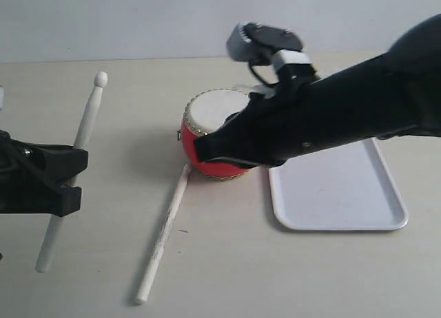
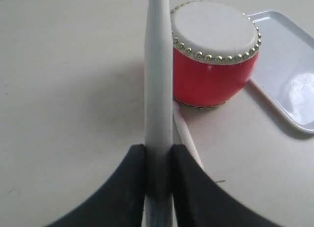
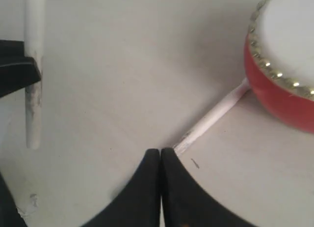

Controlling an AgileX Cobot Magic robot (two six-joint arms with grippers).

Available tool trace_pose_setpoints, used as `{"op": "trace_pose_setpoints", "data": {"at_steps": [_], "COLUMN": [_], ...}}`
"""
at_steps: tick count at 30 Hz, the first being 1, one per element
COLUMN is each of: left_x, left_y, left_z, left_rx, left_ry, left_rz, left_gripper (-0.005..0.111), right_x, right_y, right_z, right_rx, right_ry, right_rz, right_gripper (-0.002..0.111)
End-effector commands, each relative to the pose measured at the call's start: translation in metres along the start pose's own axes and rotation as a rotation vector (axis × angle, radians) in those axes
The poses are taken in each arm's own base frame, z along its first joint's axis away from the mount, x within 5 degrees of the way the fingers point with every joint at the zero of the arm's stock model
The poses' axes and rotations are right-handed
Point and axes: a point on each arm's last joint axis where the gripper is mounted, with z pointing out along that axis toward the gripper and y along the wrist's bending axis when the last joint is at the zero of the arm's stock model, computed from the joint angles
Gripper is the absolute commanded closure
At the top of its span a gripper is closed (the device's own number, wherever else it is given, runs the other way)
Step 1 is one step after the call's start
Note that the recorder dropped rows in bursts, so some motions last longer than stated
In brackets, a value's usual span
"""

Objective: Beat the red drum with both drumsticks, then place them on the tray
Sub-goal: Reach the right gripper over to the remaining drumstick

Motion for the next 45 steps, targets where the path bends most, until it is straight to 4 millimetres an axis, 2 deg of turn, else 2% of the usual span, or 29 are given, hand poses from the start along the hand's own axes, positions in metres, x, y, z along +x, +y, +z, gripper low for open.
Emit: {"op": "trace_pose_setpoints", "data": {"at_steps": [1, 4, 6, 10, 14, 17, 22, 24, 32, 39, 45], "left_x": [0.001, 0.001, 0.002, 0.003, 0.003, 0.004, 0.004, 0.004, 0.007, 0.007, 0.007], "left_y": [-0.001, -0.001, -0.001, -0.001, -0.001, -0.001, -0.001, -0.001, -0.001, -0.001, -0.001], "left_z": [-0.001, -0.001, -0.001, -0.001, -0.001, -0.001, -0.001, -0.001, -0.002, -0.002, -0.002], "left_rx": [0.004, 0.004, 0.004, 0.004, 0.004, 0.005, 0.005, 0.005, 0.006, 0.006, 0.007], "left_ry": [0.007, 0.010, 0.017, 0.022, 0.022, 0.032, 0.036, 0.038, 0.061, 0.064, 0.064], "left_rz": [0.002, 0.002, 0.002, 0.004, 0.004, 0.004, 0.006, 0.006, 0.006, 0.008, 0.021], "left_gripper": [0.107, 0.107, 0.107, 0.107, 0.107, 0.107, 0.107, 0.107, 0.107, 0.107, 0.107], "right_x": [-0.002, 0.000, 0.000, -0.003, -0.010, -0.013, -0.012, -0.009, -0.003, -0.003, 0.005], "right_y": [0.008, 0.006, 0.001, -0.004, -0.002, -0.001, 0.004, 0.001, -0.010, -0.015, -0.033], "right_z": [0.043, 0.069, 0.078, 0.086, 0.093, 0.099, 0.111, 0.120, 0.151, 0.168, 0.171], "right_rx": [0.066, 0.166, 0.250, 0.359, 0.350, 0.319, 0.224, 0.215, 0.233, 0.246, 0.443], "right_ry": [0.131, 0.236, 0.323, 0.487, 0.482, 0.441, 0.412, 0.410, 0.448, 0.505, 0.602], "right_rz": [0.018, 0.063, 0.084, 0.182, 0.185, 0.203, 0.254, 0.287, 0.342, 0.347, 0.332], "right_gripper": [0.108, 0.108, 0.108, 0.108, 0.107, 0.096, 0.067, 0.062, 0.062, 0.062, 0.062]}}
